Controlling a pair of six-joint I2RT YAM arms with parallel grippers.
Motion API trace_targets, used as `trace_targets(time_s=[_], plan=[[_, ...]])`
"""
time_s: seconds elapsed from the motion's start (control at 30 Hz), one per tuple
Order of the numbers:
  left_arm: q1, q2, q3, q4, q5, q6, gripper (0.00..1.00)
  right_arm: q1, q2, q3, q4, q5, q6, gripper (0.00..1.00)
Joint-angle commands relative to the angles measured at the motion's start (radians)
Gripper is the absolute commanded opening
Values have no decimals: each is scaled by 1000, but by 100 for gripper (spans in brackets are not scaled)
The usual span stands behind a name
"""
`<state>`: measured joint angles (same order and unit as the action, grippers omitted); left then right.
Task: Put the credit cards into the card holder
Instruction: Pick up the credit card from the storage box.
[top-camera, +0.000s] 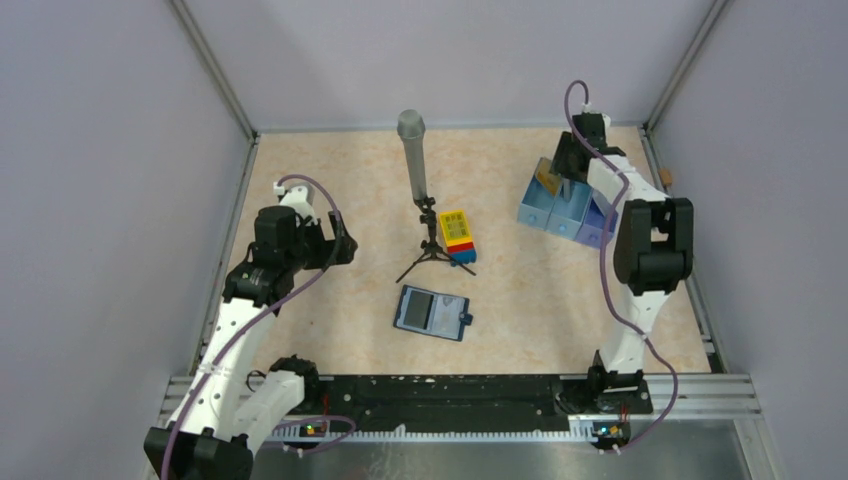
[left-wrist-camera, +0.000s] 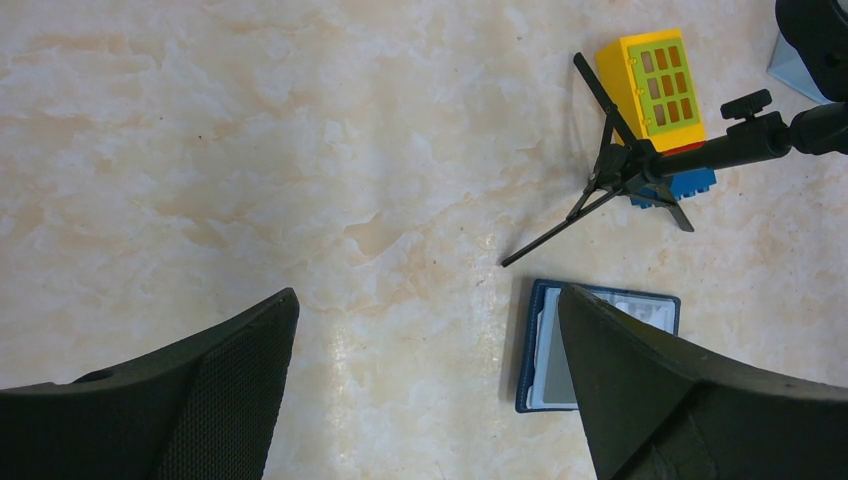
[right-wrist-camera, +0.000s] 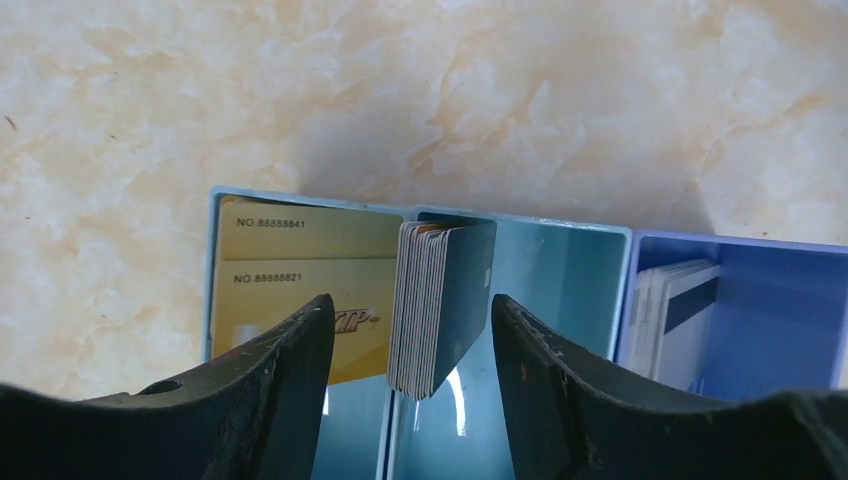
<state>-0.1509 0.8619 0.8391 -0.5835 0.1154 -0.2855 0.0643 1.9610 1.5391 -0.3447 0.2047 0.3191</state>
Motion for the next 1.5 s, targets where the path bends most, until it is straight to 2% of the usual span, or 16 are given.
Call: trace_targets(time_s=[0.0, 0.97, 1.27, 1.47], plan=[[5, -5, -12, 44, 9, 11, 99, 0, 41, 40, 7, -20, 20, 58], [5, -10, -15, 45, 17, 11, 99, -1, -48, 28, 63, -64, 59, 51], [5, -11, -16, 47, 20, 11, 99, -1, -48, 19, 62, -55, 57, 30], [5, -12, -19, 48, 24, 11, 99, -1, -70, 8, 62, -39, 54, 27]])
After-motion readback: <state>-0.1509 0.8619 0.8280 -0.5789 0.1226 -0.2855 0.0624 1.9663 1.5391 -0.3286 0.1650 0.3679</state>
